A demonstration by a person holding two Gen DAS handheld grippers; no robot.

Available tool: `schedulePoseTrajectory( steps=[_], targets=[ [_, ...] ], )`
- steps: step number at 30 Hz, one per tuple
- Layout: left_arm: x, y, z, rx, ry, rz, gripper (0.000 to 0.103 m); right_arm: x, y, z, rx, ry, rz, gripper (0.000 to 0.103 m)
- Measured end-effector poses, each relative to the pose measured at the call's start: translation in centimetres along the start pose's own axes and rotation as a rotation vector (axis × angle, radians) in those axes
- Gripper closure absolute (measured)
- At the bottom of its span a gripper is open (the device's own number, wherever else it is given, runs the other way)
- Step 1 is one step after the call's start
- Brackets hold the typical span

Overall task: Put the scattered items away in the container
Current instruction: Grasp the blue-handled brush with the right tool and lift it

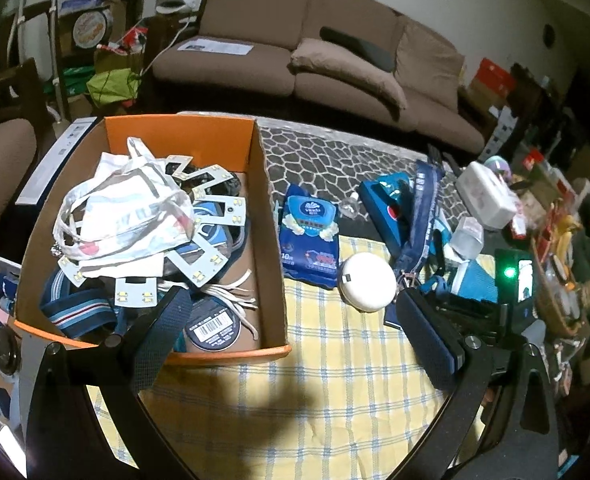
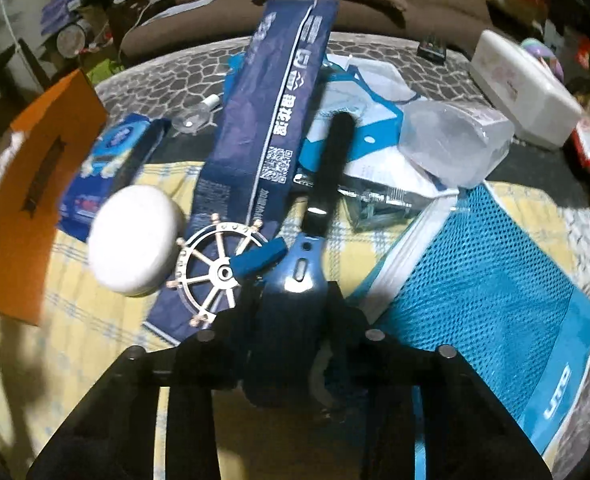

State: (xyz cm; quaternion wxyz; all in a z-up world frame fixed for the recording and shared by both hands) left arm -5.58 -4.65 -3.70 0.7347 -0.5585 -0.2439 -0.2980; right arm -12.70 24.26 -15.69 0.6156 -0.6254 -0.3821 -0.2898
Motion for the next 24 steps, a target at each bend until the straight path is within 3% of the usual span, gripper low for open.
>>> schedulePoseTrajectory(
  steps=[9,14,17,20,24],
  targets=[
    [1.3,-0.4,0.9,-0.014,0.033,0.023,0.000,6.4,-0.1,0.9,-0.167,-0.082,0.108,0.075],
    [2.5,-0.3,1.0,-0.019,0.049,0.038,0.000,9.6,1.3,-2.4,-0.162,-0.170,0.125,0.075],
    [2.9,-0.2,0.9,-0.023,0.041,0.042,0.000,9.6,3.6,-6.9,-0.077,-0.225,0.059,0.075],
    [3.0,0.2,0.7,-0.013,-0.013,0.050,0.000,8.4,6.9,-10.6,-0.011,-0.268,-0.027,0.075],
    [2.4,0.7,1.0,-0.030,-0.037,0.017,0.000,6.1,10.2,-14.6,0.107,-0.234,-0.132,0.075]
  ],
)
Point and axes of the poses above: each gripper's, at about its wrist camera, not at the fingertips, and x roughly against the way its jaws point, z to its right, y to its underside, the point moved 2 cm from there along -x, roughly the way its jaws point, and after that the axes turned 5 degrees about z, right-handed, at the moved point
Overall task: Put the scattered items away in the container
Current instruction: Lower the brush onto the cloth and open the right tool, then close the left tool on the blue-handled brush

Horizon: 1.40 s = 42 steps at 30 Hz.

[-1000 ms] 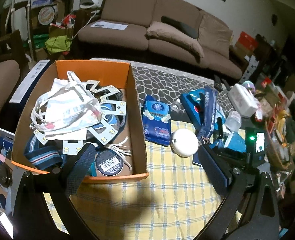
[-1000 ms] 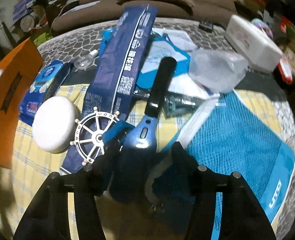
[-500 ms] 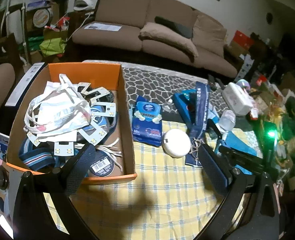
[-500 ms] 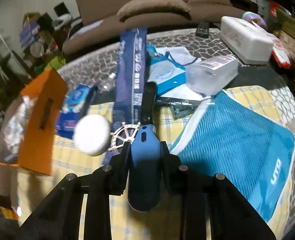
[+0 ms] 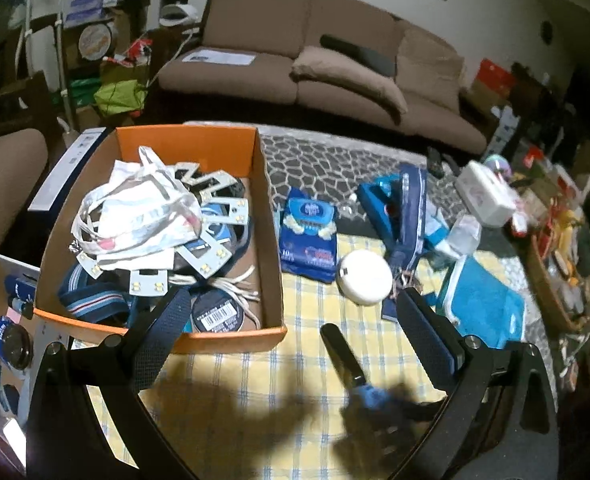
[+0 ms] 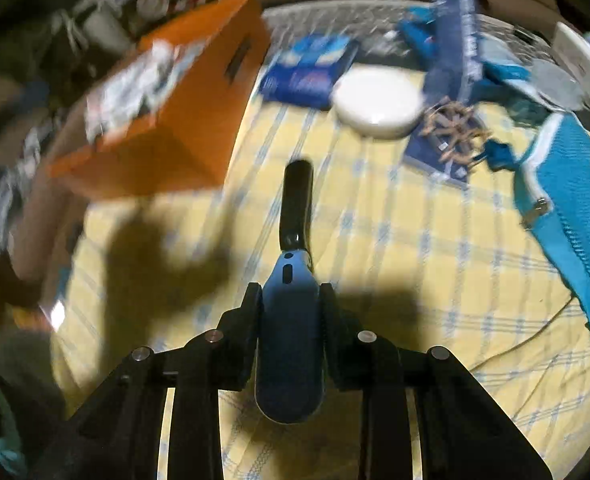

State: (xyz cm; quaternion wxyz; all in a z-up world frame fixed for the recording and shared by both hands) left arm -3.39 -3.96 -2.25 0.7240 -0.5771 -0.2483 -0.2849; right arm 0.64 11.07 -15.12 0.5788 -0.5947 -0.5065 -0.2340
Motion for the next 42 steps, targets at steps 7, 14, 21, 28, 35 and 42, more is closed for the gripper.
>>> schedulePoseTrajectory(
  steps=[7,14,21,28,35,42],
  targets=[
    [-0.6,1.1,-0.2,0.001,-0.040,-0.044,0.000,0.6,-1.2,0.3,-0.062,-0.120,0.057,0.062],
    [-0.9,1.6,-0.3,0.012,-0.045,-0.064,0.000,3.4,-2.0,3.8,-0.140,-0.145,0.146,0.053],
    [-1.3,1.9,0.2,-0.009,-0.048,-0.079,0.000,5.9,-2.9,7.9,-0.241,-0.104,0.219,0.047],
    [-2.9,3.5,1.7,-0.059,-0.035,-0.178,0.000,8.5,-3.4,10.2,-0.276,-0.034,0.276,0.037],
    [-4.9,8.0,3.7,-0.056,-0.035,-0.316,0.001,8.5,-3.1,11.4,-0.283,-0.012,0.267,0.037],
    [-7.8,11.6,5.3,-0.066,-0.100,-0.436,0.008,8.4,-3.1,11.2,-0.258,0.007,0.263,0.037]
  ],
)
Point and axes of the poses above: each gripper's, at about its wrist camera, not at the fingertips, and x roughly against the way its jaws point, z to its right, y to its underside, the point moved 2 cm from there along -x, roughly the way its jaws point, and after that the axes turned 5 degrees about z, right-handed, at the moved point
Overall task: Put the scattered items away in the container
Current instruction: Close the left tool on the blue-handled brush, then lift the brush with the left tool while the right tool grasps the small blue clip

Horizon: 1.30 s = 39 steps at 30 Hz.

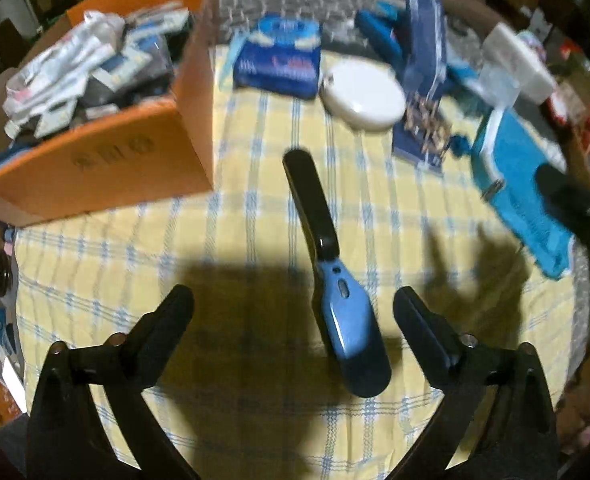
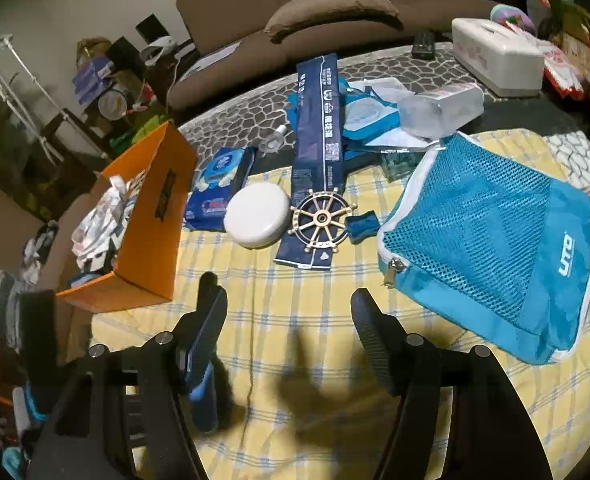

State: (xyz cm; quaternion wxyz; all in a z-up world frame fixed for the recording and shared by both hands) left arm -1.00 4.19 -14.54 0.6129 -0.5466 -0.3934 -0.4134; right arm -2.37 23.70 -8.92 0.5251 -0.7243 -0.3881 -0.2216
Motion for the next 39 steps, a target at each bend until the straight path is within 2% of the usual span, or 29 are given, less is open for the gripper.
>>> schedulePoseTrajectory(
  steps=[4,6,8,9,11,14,20,26,30,33,36,39],
  targets=[
    [-1.4,0.7,0.8,-0.036,-0.009,-0.046,0.011,0.6,-0.1,0.2,0.030,0.050,0.036,0.037],
    [-2.0,1.0,1.1,-0.070,-0.019,-0.056,0.017,0.9,-0.1,0.4,0.066,0.085,0.052,0.037],
    [-2.7,1.4,1.6,-0.105,0.004,-0.089,0.033,1.0,-0.1,0.9,0.085,0.115,0.052,0.037],
    [-2.9,1.7,1.9,-0.112,0.022,-0.106,0.038,1.0,0.1,1.4,0.086,0.129,0.048,0.037],
    [-2.7,1.9,2.4,-0.144,-0.001,-0.086,0.045,1.0,0.2,2.0,0.074,0.132,0.044,0.037],
    [-2.1,2.1,2.8,-0.169,-0.014,-0.052,0.071,1.2,0.2,2.8,0.059,0.147,0.051,0.037],
    [-0.9,1.9,1.6,-0.121,0.059,-0.040,0.073,2.3,-0.4,4.4,0.025,0.175,0.098,0.037],
    [2.9,1.4,0.7,-0.127,0.082,0.079,0.073,2.3,-1.0,5.8,-0.009,0.193,0.126,0.037],
    [4.4,-0.1,0.1,-0.159,0.024,0.178,0.073,2.2,-1.4,7.2,-0.059,0.218,0.135,0.037],
    [5.3,-0.7,-0.4,-0.156,0.047,0.206,0.073,2.4,-1.7,7.9,-0.120,0.219,0.147,0.037],
    [6.7,-0.9,-0.6,-0.162,0.046,0.285,0.073,2.8,-2.0,8.0,-0.166,0.210,0.172,0.037],
    [8.1,-0.7,-1.1,-0.176,0.047,0.350,0.073,2.7,-2.4,7.6,-0.152,0.220,0.178,0.037]
  ],
)
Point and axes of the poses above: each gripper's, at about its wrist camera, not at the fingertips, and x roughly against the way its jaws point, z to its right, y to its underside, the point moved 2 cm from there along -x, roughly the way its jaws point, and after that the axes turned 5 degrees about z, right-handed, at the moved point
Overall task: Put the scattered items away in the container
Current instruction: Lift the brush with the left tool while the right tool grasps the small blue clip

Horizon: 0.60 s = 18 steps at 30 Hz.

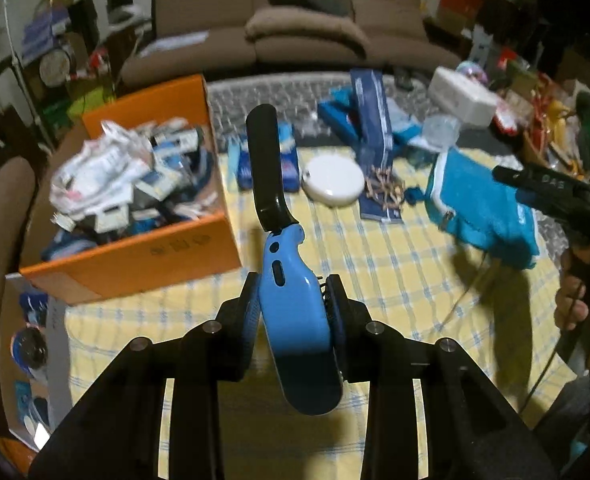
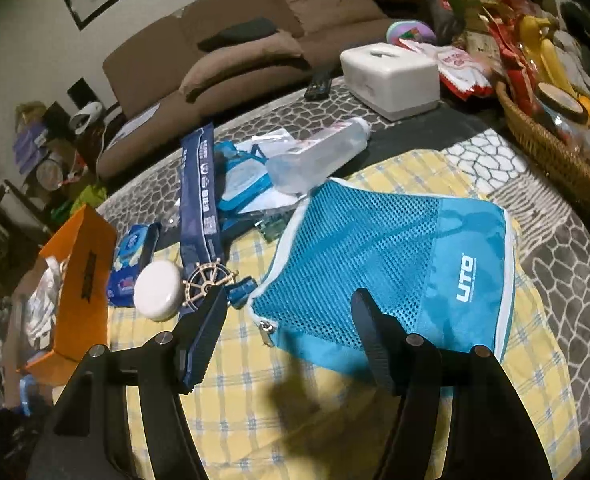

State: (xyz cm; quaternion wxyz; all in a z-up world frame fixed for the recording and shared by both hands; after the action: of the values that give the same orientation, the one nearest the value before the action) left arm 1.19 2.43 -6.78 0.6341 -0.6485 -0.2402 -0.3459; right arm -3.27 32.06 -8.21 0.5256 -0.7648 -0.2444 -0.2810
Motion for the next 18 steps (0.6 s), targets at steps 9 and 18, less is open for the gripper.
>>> schedulePoseTrajectory(
  steps=[9,18],
  targets=[
    [2.9,-1.3,-2.4,0.056,-0.009,0.128,0.073,2.0,-0.5,0.4,-0.097,-0.067,0.056,0.037],
    [3.4,-2.1,-5.0,0.148,-0.093,0.232,0.073,-0.9,0.2,-0.9,-0.032,-0.116,-0.122,0.037]
  ],
)
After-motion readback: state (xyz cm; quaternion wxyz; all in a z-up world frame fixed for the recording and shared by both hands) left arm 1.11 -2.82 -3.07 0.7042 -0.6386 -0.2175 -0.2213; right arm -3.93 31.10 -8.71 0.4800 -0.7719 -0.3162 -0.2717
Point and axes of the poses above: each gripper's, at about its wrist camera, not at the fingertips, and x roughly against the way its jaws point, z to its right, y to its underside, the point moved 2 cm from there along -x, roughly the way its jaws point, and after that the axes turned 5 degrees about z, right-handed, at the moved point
